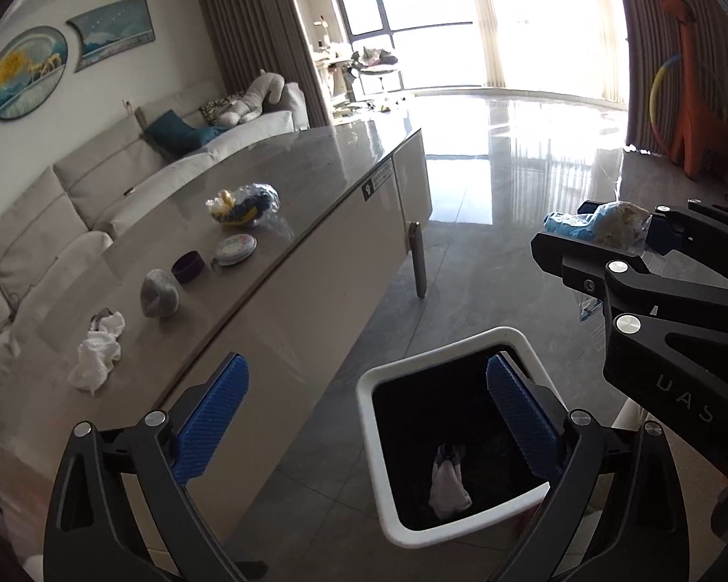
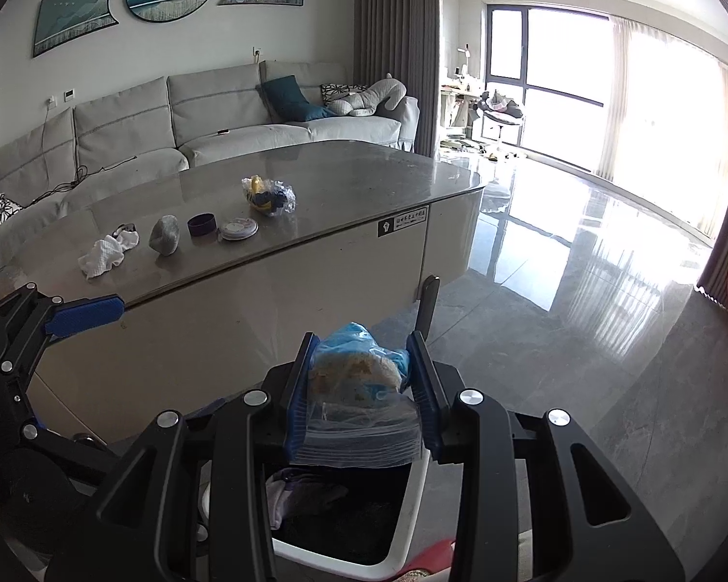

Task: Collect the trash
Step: 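Open the right gripper to drop the blue snack bag into the bin, then move both grippers back toward the table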

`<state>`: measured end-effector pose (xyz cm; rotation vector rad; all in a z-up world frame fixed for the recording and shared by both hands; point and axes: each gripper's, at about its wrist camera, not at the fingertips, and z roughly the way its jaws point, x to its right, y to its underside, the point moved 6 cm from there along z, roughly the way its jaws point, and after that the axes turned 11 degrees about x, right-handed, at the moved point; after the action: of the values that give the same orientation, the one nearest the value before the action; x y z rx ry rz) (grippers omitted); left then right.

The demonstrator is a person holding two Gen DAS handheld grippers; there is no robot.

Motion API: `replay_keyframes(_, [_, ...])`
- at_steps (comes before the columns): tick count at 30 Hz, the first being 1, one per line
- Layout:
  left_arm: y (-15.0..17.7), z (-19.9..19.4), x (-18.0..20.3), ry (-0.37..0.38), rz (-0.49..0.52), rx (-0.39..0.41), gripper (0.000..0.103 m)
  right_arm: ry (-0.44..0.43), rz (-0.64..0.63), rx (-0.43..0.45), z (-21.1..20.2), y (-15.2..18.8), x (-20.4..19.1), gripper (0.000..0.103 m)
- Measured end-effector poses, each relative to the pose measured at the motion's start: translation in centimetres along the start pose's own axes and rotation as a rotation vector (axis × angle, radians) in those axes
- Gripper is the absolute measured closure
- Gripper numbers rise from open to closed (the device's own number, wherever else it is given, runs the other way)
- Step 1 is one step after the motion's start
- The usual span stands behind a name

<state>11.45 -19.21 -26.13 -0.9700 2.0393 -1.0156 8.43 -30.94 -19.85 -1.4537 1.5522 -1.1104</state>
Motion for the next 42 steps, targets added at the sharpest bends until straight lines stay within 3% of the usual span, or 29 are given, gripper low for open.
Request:
replay_keyframes(16, [0.6, 1.7, -1.5, -0.007, -0.033, -0.03, 0.006, -0.021, 0.034, -0.029, 1.6, 1.2, 0.0, 0.065])
replay_keyframes(26, [2.7, 3.4, -4.7, -0.085, -0.043, -0.083, 0.006, 0.0, 0.074, -0.035, 4.0, 3.3, -0.7, 0.065])
replay_keyframes(36, [3.4, 5.0, -6.9, -0.108, -0.089, -0.109, 0.006, -0.029, 0.037, -0.157, 7.1, 7.7, -2.3, 0.063])
replay_keyframes(38, [3.6, 5.3, -6.8, -0.1, -0.089, -0.117, 0.006, -0.028, 0.018, -0.175, 7.4, 8.3, -2.5, 0.033])
replay_keyframes(39, [3.8, 5.5, -6.8, -0.098, -0.093, -0.121, 0.006, -0.024, 0.012, -0.189, 7.7, 8.6, -2.6, 0.003])
replay_keyframes(42, [4.1, 5.9, -6.7, -0.091, -0.105, -0.133, 0.006, 0.031, -0.024, -0.159, 7.6, 8.6, -2.4, 0.004])
